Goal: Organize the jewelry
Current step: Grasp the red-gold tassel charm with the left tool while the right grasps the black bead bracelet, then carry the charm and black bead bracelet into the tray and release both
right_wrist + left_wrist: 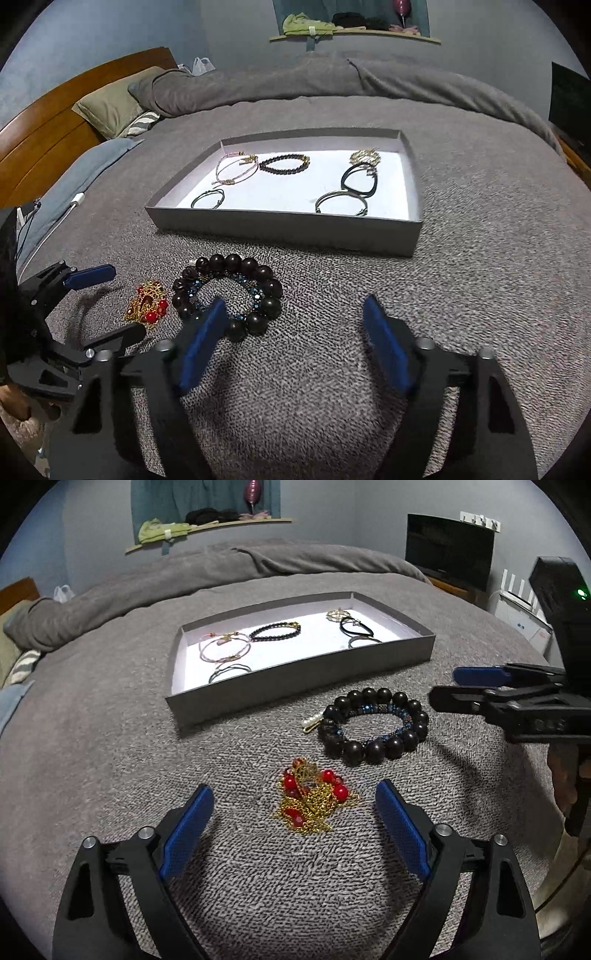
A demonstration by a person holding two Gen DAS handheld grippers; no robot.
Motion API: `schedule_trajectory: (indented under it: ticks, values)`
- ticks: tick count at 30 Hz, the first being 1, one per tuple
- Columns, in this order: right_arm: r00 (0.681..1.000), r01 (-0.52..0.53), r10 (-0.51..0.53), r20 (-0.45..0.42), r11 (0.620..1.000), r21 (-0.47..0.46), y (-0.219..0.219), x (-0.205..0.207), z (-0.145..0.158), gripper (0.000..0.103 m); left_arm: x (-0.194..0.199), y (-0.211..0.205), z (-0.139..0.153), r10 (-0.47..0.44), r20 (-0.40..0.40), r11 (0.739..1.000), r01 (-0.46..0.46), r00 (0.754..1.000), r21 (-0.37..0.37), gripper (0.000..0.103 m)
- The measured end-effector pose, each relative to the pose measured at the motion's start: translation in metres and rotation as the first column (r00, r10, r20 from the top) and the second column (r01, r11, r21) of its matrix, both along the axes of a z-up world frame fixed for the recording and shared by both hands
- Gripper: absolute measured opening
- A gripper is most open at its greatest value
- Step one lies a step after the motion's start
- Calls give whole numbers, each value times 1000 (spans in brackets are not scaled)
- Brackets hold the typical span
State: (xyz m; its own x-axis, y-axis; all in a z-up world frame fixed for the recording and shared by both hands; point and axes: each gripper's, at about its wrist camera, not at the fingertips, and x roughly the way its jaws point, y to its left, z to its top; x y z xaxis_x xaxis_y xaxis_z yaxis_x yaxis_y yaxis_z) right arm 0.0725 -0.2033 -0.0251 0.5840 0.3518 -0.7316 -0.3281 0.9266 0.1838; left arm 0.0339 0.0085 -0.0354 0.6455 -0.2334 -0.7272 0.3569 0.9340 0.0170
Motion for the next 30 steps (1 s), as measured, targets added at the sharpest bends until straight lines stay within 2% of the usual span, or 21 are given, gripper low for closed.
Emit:
schedule_trajectory:
  ticks: [2, 5, 7, 12, 15, 21, 23, 24, 26, 30]
  values:
    - [1000, -9, 9, -11, 1000, -3, 3, 3, -2, 52, 1, -1, -2, -12, -6, 1000, 12, 1000, 0, 78]
    - [999, -33, 33, -26, 999, -2, 10, 6, -4, 38, 1, -3, -4, -30, -17, 1000, 30, 999, 0, 63]
    - [998, -43, 43, -36, 999, 0, 13, 8, -6, 34, 1, -3, -5, -43, -25, 999, 43, 999, -8, 58]
    - [997, -45, 45, -67, 999, 13, 15, 16, -12, 24, 1, -7, -9, -76, -39, 997, 76, 996, -8, 40]
    - [996, -46, 47, -74, 999, 12, 16, 20, -14, 18, 2, -7, -10, -77, -40, 997, 77, 996, -4, 36]
    - [993, -64, 63, -103, 998, -8, 25, 29, -22, 18, 7, -6, -15, -75, -53, 997, 75, 996, -13, 35]
    - [993, -73, 72, -94, 997, -16, 28, 28, -20, 18, 7, -7, -16, -76, -50, 997, 76, 996, -10, 35]
    - [994, -76, 74, -83, 997, -18, 28, 27, -18, 14, 7, -7, -16, -78, -47, 997, 77, 996, -9, 34]
    - [995, -76, 74, -66, 997, -17, 27, 24, -15, 15, 6, -6, -14, -84, -42, 996, 84, 996, -15, 29]
    - [996, -83, 83, -24, 997, 4, 24, 17, -3, 15, 4, -4, -10, -83, -32, 996, 82, 996, -22, 28]
